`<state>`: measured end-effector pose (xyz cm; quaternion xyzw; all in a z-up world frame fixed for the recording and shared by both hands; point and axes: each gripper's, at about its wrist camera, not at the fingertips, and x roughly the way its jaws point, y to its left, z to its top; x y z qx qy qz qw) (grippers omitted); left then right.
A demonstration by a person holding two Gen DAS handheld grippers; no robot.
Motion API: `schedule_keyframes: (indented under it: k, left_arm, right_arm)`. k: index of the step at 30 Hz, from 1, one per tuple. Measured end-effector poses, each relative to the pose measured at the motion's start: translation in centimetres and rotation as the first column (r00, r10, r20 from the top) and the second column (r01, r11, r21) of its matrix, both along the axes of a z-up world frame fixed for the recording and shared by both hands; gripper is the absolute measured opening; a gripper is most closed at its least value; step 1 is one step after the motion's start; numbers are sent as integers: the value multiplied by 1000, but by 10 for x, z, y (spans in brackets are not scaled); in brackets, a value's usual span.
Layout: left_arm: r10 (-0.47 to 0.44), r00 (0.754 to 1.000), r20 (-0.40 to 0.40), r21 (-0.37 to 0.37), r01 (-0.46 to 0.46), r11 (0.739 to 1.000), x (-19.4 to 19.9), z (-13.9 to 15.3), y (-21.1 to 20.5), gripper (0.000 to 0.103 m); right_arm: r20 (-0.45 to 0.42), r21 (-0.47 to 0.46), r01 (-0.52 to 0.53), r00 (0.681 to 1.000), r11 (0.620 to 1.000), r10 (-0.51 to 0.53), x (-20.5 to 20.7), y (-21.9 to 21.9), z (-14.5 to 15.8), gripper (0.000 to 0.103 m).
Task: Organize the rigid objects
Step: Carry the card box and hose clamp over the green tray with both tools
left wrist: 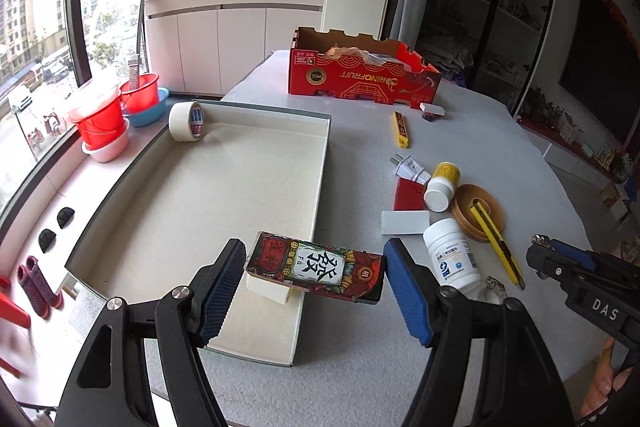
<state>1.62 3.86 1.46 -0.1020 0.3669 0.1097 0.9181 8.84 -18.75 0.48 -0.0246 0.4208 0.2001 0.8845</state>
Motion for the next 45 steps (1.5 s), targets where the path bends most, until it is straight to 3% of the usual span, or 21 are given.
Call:
schedule_keyframes:
  k: [11,20,32,45]
  left_arm:
    - [192,981,17,17,-193,981,-4,10,71,74]
    - [268,963,-29,22,-267,963,6,-3,98,74]
    - [293,955,-56,72,-289,955,60,-3,116,74]
    - [334,936,-109,127,-320,939,112,-24,131,74]
  right_arm:
    - [14,8,-181,983,983,181,11,82,15,38]
    - [-16,24,-280,960,960,281,25,141,15,38]
    - [-68,51,-294,953,955,297,69,195,14,38]
    - [-117,81,-250,959,965,258,113,216,-10,38]
